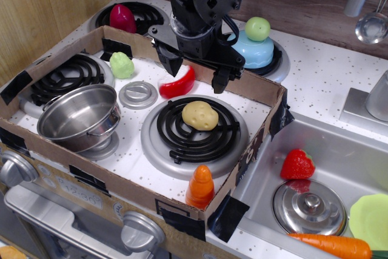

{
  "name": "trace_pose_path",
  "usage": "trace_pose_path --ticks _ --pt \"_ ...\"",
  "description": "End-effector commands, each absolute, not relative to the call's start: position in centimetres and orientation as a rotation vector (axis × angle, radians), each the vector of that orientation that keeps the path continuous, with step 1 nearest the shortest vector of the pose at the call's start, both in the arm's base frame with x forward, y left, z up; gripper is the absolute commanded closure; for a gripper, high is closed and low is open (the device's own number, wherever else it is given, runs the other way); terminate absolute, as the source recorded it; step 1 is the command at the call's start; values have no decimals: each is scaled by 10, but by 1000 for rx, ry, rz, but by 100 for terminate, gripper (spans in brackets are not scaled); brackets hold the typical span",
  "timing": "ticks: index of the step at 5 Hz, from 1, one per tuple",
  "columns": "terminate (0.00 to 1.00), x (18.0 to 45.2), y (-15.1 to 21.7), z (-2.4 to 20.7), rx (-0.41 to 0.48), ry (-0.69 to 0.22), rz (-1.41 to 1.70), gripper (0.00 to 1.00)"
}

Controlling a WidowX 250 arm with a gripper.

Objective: Put broccoli in pot

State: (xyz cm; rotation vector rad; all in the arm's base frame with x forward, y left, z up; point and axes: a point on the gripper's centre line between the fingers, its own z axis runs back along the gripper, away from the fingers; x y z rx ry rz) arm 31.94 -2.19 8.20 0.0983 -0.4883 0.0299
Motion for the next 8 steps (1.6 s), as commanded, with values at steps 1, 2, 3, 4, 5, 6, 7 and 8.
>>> trace_pose_path --ticks 1,2,3,4,5,6,7,8 --pt "0 319 -22 82 98 -488 30 0" --pt "0 323 -19 83 98 -458 48 0" --pt "0 330 -13 83 88 -403 62 0" --pt "0 341 1 84 80 -388 52 0" --pt "0 354 20 87 84 -365 51 0" --pt "0 355 36 89 116 -352 69 0" --pt "0 351 55 83 129 -317 100 0" --pt "0 346 71 77 145 -285 134 0"
